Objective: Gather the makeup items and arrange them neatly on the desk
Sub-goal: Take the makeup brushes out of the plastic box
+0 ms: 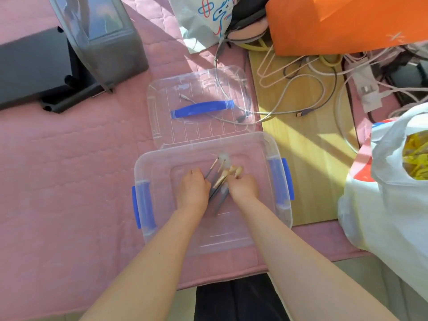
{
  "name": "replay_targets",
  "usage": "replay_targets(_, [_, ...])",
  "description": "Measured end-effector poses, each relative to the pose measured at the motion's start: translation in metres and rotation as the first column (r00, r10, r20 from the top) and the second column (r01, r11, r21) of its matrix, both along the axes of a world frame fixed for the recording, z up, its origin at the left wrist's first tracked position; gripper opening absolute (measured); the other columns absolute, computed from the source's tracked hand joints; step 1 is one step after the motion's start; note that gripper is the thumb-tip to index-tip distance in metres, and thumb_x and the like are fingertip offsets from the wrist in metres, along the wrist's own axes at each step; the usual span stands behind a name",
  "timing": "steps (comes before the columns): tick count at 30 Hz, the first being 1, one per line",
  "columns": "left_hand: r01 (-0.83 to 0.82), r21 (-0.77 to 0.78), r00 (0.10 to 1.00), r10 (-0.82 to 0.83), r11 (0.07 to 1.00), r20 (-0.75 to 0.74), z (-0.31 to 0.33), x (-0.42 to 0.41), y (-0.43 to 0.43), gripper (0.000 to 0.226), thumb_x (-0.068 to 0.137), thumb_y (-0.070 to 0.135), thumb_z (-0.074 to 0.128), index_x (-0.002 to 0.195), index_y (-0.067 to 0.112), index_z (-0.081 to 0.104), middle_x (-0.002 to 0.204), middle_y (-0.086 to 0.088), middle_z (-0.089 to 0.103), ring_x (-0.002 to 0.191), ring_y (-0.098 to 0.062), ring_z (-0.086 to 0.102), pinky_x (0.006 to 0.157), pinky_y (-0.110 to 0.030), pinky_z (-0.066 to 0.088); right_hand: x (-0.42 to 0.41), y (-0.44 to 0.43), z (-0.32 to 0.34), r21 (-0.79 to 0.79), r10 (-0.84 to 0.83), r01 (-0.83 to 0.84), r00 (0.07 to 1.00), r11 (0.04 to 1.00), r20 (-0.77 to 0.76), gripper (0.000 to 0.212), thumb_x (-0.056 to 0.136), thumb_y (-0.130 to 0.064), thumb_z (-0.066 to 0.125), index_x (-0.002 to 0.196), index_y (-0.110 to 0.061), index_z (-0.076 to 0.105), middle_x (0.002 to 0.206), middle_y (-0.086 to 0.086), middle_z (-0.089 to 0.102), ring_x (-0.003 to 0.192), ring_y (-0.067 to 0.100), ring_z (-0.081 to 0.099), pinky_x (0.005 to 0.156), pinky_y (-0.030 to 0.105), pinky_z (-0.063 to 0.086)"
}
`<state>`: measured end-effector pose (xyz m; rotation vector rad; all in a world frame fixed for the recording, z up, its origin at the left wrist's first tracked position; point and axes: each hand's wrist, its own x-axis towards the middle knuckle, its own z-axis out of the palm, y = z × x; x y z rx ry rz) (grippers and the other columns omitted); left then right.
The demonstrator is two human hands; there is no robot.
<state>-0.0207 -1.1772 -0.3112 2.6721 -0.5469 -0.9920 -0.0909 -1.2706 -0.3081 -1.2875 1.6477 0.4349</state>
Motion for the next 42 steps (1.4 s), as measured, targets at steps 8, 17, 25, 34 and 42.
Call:
replay_targets(8, [-0.200, 0.009, 0.953, 0.197, 0.980, -0.230, 0.013, 0.002, -0.006, 0.008, 0.092, 0.012, 0.043, 0.097, 0.009, 0.038, 0.082, -0.014, 0.053, 0.076, -0.033, 0.049, 0.065, -0.037, 0.039, 0.008, 0.004, 0.010, 0.254, -0.553, 0.519, 0.829, 0.816, 0.082, 0.064, 0.081, -0.022, 0.059, 0.140, -0.029, 0.035, 0.069, 0.004, 0.052, 0.055, 0.017, 0.046, 0.065, 0.039, 0.054])
replay_targets(17, [-0.139, 0.049, 0.971, 0.146, 0.989, -0.189, -0.003, 0.004, -0.004, 0.017, 0.087, 0.024, 0.061, 0.094, 0.011, 0.053, 0.094, -0.010, 0.064, 0.090, -0.033, 0.059, 0.074, -0.039, 0.050, 0.018, 0.009, -0.012, 0.007, -0.334, 0.334, 0.942, 0.943, -0.017, 0.033, 0.078, -0.021, 0.072, 0.105, -0.005, 0.060, 0.100, 0.016, 0.069, 0.090, 0.033, 0.068, 0.079, 0.041, 0.057])
replay_targets(25, [0.006, 0.056, 0.997, -0.002, 0.998, -0.079, -0.002, 0.000, 0.002, 0.008, 0.087, 0.018, 0.052, 0.086, 0.011, 0.049, 0.100, -0.014, 0.060, 0.091, -0.036, 0.057, 0.067, -0.040, 0.042, 0.018, 0.009, -0.006, -0.085, -0.196, 0.194, 0.981, 0.977, -0.014, 0.026, 0.084, -0.023, 0.068, 0.103, -0.007, 0.062, 0.101, 0.014, 0.068, 0.100, 0.033, 0.064, 0.081, 0.037, 0.051])
replay_targets(34, [-0.016, 0.070, 0.988, 0.027, 0.997, -0.154, 0.010, -0.001, 0.002, 0.021, 0.092, 0.027, 0.046, 0.099, 0.008, 0.040, 0.092, -0.020, 0.063, 0.086, -0.039, 0.058, 0.071, -0.044, 0.049, 0.014, 0.010, 0.005, 0.065, -0.292, 0.287, 0.950, 0.956, 0.106, 0.019, 0.081, -0.024, 0.063, 0.079, -0.005, 0.063, 0.072, 0.010, 0.062, 0.057, 0.025, 0.051, 0.053, 0.033, 0.040])
replay_targets(42, [0.098, 0.180, 0.975, -0.058, 0.979, -0.214, 0.003, -0.007, 0.003, 0.024, 0.091, 0.030, 0.058, 0.104, 0.011, 0.052, 0.109, -0.017, 0.061, 0.101, -0.038, 0.059, 0.080, -0.041, 0.050, 0.002, 0.005, 0.019, 0.107, -0.325, 0.311, 0.931, 0.944, 0.168, 0.032, 0.090, -0.008, 0.052, 0.059, -0.013, 0.058, 0.066, 0.004, 0.063, 0.055, 0.020, 0.047, 0.061, 0.032, 0.039])
